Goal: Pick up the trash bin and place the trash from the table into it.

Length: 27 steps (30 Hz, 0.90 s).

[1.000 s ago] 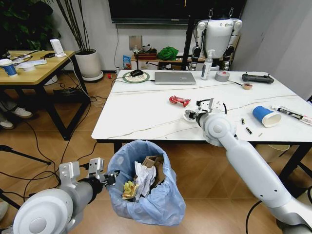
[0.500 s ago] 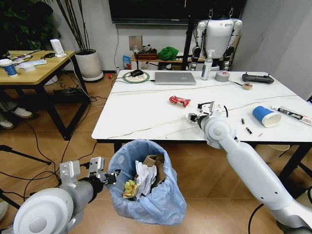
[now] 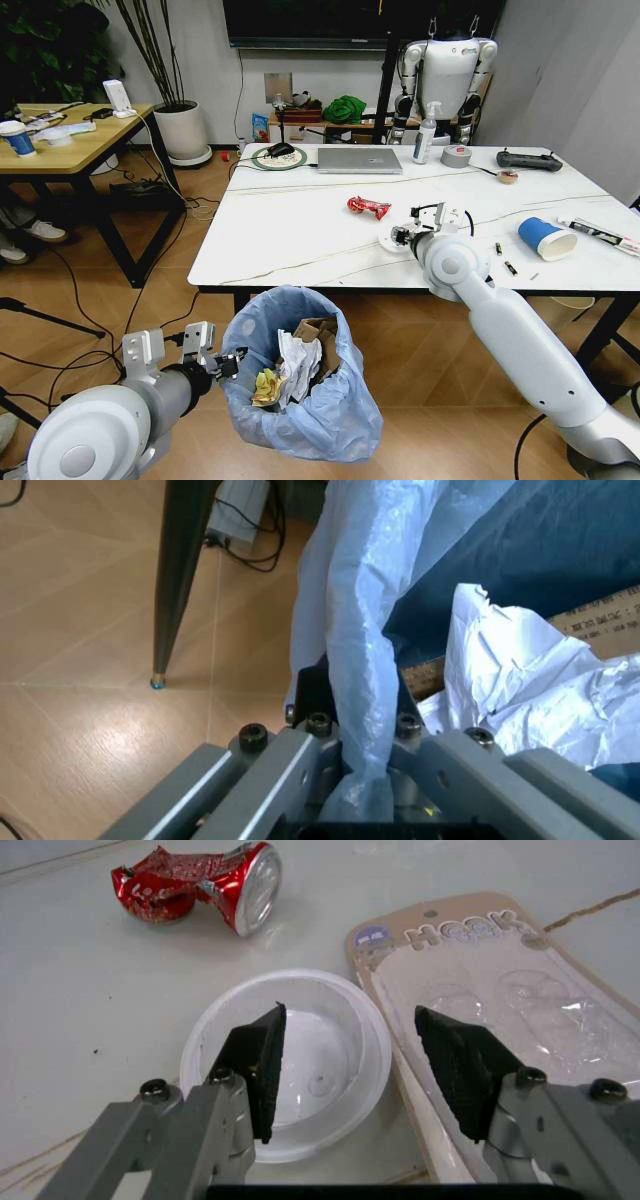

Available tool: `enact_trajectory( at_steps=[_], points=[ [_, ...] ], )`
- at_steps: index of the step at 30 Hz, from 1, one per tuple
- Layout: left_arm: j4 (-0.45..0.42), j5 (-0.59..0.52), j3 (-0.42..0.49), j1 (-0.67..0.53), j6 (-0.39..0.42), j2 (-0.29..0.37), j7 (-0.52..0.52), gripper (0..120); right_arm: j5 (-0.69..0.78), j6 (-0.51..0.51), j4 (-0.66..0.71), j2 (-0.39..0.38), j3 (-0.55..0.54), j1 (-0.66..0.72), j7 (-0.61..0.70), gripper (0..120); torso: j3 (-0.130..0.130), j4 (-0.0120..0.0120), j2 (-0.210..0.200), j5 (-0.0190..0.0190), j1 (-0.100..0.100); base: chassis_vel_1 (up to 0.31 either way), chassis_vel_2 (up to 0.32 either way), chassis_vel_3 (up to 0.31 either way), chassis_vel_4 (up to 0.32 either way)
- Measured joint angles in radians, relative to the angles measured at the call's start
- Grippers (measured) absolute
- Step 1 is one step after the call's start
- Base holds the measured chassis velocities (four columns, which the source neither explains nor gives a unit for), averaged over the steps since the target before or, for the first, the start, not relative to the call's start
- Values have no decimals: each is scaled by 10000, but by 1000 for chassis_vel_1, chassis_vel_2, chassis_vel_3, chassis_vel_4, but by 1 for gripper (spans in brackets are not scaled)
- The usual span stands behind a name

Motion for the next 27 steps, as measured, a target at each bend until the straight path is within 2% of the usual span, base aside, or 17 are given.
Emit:
enact_trajectory(
  at_steps=[14,20,23,25,27],
  points=[
    [0,8,22,-15,0,-33,68,0,-393,0,6,76,-61,-253,-154,42,0,1,0,-1,0,0,0,0,0],
    [0,12,34,-11,0,-61,77,0,-416,30,21,84,-97,-268,-158,19,0,1,0,0,0,0,0,0,0],
    [0,7,45,-15,-1,-71,89,0,-416,34,28,85,-110,-268,-154,13,0,1,0,-1,0,0,0,0,0],
    [0,-27,43,-27,0,-80,121,0,-430,42,30,85,-136,-268,-148,3,0,1,0,-1,0,0,0,0,0],
    [0,-35,35,-28,0,-78,127,0,-441,46,30,85,-142,-270,-146,0,0,1,0,-1,0,0,0,0,0]
  ],
)
